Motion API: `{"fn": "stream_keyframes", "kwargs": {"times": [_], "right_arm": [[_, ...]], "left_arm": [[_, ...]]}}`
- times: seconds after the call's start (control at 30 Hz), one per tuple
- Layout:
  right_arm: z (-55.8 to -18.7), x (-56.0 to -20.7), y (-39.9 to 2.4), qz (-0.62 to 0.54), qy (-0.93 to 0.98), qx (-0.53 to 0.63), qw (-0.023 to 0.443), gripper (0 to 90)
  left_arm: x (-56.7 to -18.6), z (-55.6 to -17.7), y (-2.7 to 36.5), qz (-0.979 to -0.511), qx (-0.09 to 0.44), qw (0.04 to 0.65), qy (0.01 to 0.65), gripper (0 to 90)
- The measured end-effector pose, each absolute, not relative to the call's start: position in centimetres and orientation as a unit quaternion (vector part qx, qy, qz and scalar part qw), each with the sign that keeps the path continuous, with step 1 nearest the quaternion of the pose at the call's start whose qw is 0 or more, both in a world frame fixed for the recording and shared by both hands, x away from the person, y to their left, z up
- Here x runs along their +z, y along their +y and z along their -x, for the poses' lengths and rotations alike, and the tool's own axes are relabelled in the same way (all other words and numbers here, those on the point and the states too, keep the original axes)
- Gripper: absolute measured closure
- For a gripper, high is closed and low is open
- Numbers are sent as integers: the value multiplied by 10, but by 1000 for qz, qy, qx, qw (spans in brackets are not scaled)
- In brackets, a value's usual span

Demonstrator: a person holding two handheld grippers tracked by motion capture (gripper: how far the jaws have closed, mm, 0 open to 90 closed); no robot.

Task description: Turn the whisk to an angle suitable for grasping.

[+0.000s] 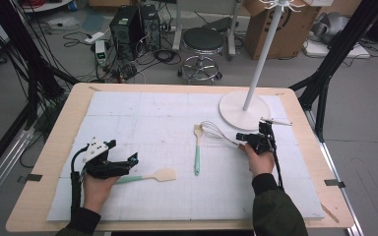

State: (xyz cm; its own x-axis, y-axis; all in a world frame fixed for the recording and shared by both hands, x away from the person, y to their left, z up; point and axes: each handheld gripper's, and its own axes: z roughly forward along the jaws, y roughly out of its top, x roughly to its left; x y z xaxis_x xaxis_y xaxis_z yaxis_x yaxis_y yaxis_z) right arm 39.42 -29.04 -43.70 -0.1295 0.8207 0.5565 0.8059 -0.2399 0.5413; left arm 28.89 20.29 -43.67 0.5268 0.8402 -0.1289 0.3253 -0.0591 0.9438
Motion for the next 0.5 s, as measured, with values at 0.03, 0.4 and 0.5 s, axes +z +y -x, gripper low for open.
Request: {"fn": "stream_keyframes", "kwargs": {"times": [0.03, 0.4, 0.5], "right_arm": [[-397, -439, -287, -662, 618, 425, 6, 895], [-389, -443, -273, -649, 641, 409, -6, 895], [-381, -446, -272, -646, 643, 411, -11, 895]], "left_arm": [[-437, -289, 203, -688, 239, 539, 423, 33], [-435, -288, 203, -687, 239, 541, 422, 33], [-435, -288, 203, -687, 240, 541, 422, 33]]}}
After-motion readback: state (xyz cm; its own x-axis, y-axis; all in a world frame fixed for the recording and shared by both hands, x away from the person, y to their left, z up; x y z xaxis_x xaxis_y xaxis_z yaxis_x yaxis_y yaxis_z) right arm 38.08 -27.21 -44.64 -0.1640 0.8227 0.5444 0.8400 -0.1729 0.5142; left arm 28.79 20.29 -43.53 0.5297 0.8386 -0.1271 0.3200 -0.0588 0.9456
